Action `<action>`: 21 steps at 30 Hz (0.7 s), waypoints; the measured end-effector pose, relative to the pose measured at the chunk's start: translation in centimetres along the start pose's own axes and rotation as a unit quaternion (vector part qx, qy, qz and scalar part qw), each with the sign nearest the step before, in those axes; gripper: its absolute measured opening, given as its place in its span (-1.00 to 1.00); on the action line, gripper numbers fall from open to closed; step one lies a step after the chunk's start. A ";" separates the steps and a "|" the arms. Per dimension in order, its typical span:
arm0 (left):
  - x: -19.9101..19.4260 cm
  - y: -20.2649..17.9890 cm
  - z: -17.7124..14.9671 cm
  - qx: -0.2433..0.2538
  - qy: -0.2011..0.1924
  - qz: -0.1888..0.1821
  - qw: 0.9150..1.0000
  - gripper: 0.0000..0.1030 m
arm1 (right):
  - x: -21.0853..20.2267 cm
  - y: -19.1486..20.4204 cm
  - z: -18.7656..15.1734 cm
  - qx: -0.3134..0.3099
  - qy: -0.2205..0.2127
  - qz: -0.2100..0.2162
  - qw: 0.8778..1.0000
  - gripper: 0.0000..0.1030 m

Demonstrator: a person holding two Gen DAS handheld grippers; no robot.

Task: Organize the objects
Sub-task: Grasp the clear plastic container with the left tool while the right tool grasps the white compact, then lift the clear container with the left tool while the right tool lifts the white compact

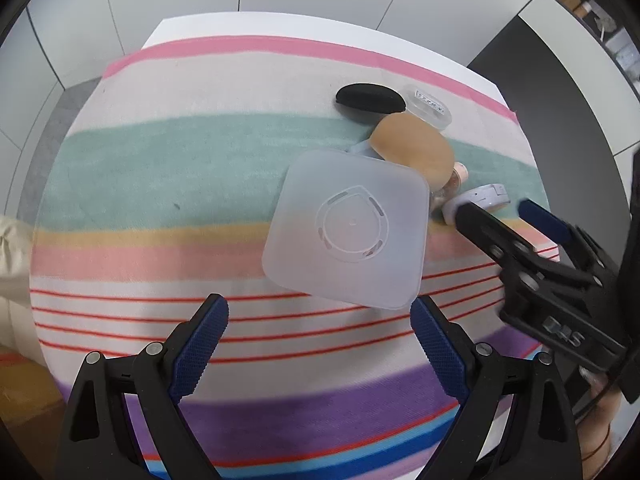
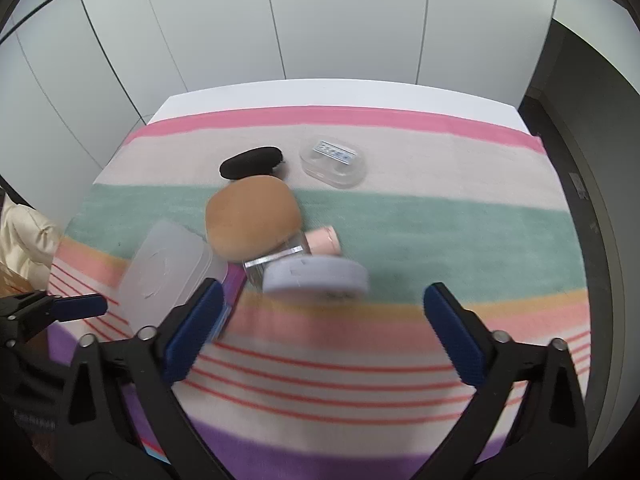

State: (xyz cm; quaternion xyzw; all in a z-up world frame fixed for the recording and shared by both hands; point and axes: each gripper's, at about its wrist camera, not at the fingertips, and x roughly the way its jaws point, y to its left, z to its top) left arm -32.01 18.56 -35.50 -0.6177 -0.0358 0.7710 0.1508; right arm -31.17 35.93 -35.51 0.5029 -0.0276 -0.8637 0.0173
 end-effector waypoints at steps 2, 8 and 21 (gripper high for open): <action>0.2 -0.1 0.2 0.006 0.000 0.000 1.000 0.81 | 0.8 0.3 0.0 -0.006 0.007 -0.003 1.000 0.33; 0.9 -0.3 1.2 0.014 -0.002 0.005 1.000 0.81 | 1.3 -0.1 -0.6 -0.003 0.008 0.004 1.000 0.17; 2.1 0.0 3.5 -0.024 -0.046 0.006 0.999 0.62 | -0.2 -3.4 -2.6 0.026 0.023 0.004 0.999 0.17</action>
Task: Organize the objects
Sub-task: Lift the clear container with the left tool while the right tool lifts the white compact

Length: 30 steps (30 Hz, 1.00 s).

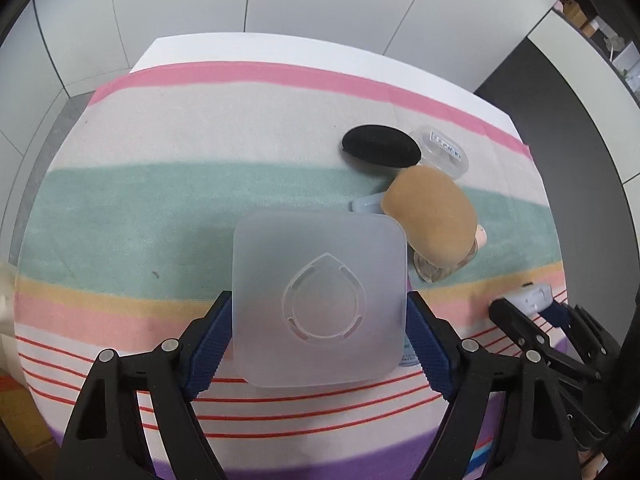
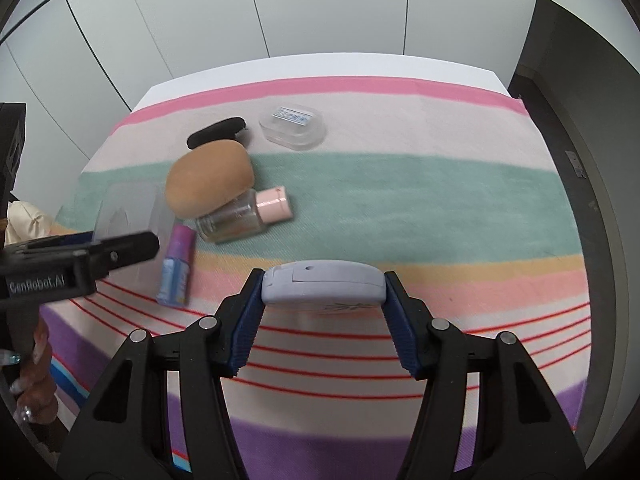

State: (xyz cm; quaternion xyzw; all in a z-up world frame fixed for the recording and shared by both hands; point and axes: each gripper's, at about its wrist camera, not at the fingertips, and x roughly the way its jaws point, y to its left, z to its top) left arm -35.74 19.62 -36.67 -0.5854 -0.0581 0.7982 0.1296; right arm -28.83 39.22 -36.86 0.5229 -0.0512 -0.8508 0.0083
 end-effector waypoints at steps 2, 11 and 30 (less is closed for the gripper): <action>-0.1 0.2 -0.2 -0.002 -0.002 0.007 1.000 0.61 | -0.1 -0.3 -0.1 -0.003 0.003 0.000 1.000 0.17; -2.2 0.6 -0.5 -0.007 -0.004 0.041 0.999 0.61 | -2.3 -1.1 0.0 0.002 0.000 -0.012 1.000 0.17; -19.3 -3.4 1.5 0.020 -0.088 0.072 0.993 0.61 | -18.1 1.0 5.8 -0.016 -0.087 -0.039 0.995 0.17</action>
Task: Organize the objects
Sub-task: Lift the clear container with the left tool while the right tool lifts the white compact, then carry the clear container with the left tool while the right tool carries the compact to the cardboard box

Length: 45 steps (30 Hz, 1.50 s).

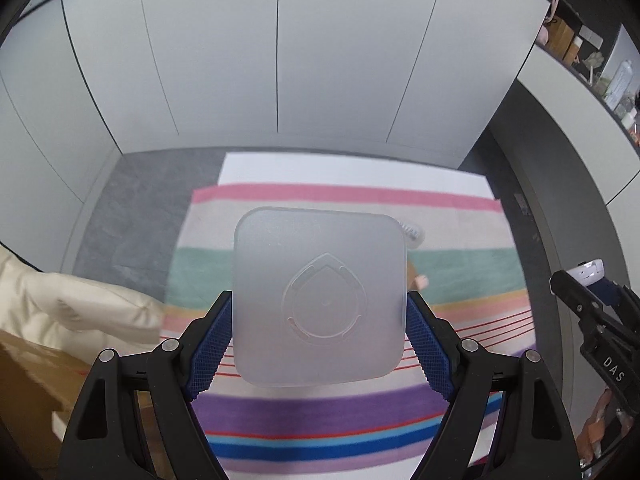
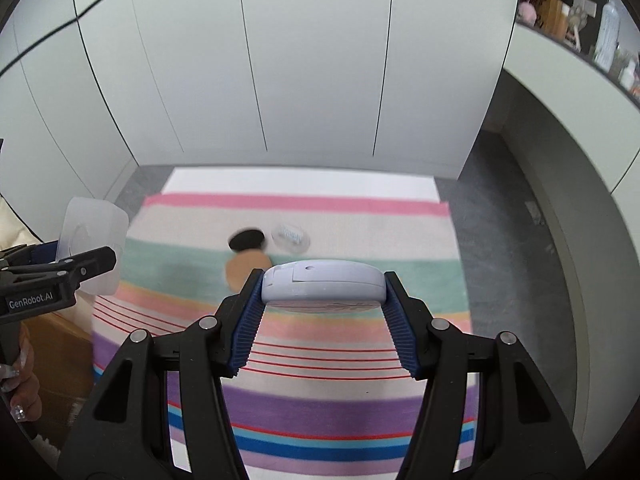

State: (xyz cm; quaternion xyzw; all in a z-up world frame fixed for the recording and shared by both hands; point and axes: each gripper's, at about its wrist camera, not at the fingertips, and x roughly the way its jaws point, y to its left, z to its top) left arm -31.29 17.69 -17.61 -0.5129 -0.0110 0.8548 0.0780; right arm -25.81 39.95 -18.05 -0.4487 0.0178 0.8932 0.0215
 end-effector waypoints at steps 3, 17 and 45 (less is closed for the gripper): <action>-3.1 -0.1 0.8 -0.002 -0.013 0.002 1.000 0.61 | -2.7 -0.1 1.4 0.002 -0.012 0.003 1.000 0.17; -12.4 -2.6 2.3 0.008 -0.060 0.009 0.998 0.61 | -12.2 -0.1 4.8 -0.006 -0.055 -0.001 0.998 0.17; -15.5 -1.9 -5.1 0.007 -0.047 0.002 0.999 0.61 | -14.6 -0.6 -2.0 -0.005 -0.033 -0.006 0.999 0.17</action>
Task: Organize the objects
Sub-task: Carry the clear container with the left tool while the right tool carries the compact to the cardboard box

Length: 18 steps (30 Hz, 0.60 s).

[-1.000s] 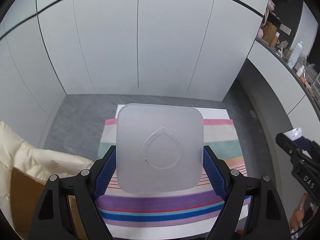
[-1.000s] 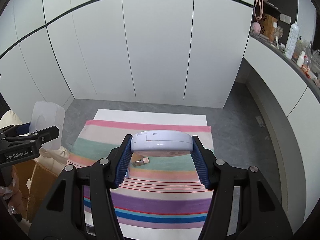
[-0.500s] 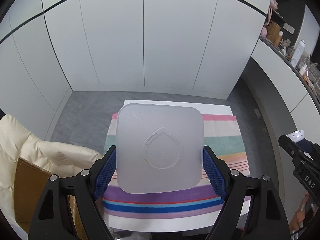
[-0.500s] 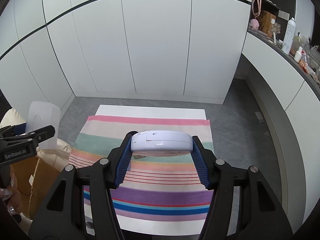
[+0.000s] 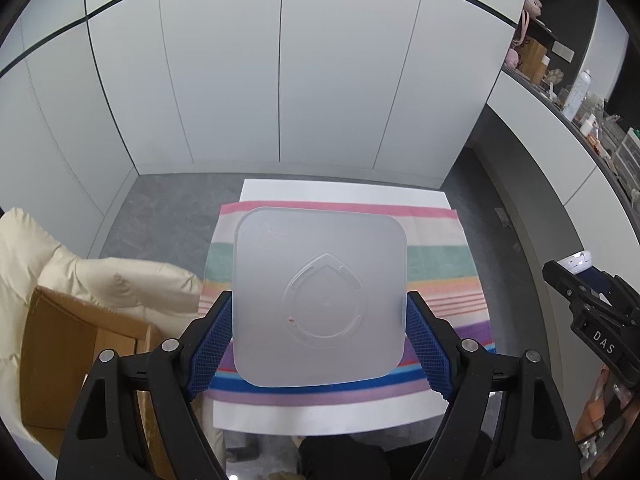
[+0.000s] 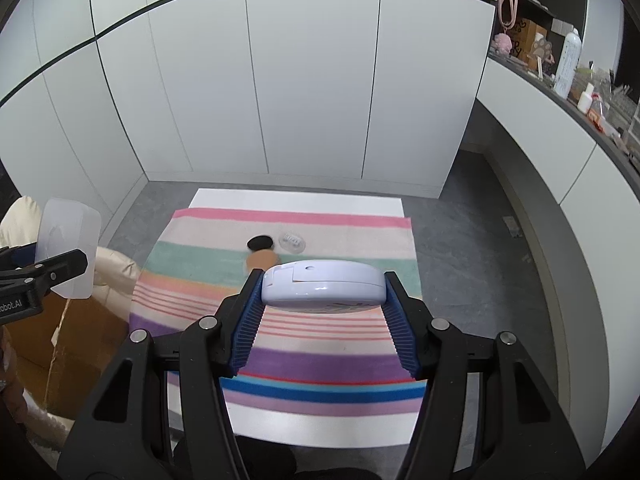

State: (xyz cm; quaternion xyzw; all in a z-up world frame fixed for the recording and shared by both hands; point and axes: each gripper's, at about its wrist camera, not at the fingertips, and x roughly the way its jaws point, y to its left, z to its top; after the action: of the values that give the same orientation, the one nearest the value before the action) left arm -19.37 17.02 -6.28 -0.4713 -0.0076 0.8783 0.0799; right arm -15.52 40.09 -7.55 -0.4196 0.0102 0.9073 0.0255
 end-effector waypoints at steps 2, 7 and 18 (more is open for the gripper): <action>-0.6 0.3 -0.9 0.003 -0.002 0.000 1.000 0.61 | -0.5 -0.1 -0.8 0.002 0.001 0.002 1.000 0.17; -2.2 0.7 -3.1 0.006 -0.002 -0.010 1.000 0.61 | -1.4 -0.2 -2.9 0.013 0.006 0.017 1.000 0.17; -5.4 0.5 -8.7 0.019 0.000 -0.001 1.000 0.61 | -4.6 -0.9 -6.6 0.023 0.003 0.039 0.999 0.17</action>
State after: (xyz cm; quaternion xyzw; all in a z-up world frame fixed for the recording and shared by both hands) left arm -9.32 15.22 -6.67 -0.4693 0.0083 0.8784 0.0900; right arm -7.54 40.60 -8.33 -0.4205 0.0476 0.9060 0.0000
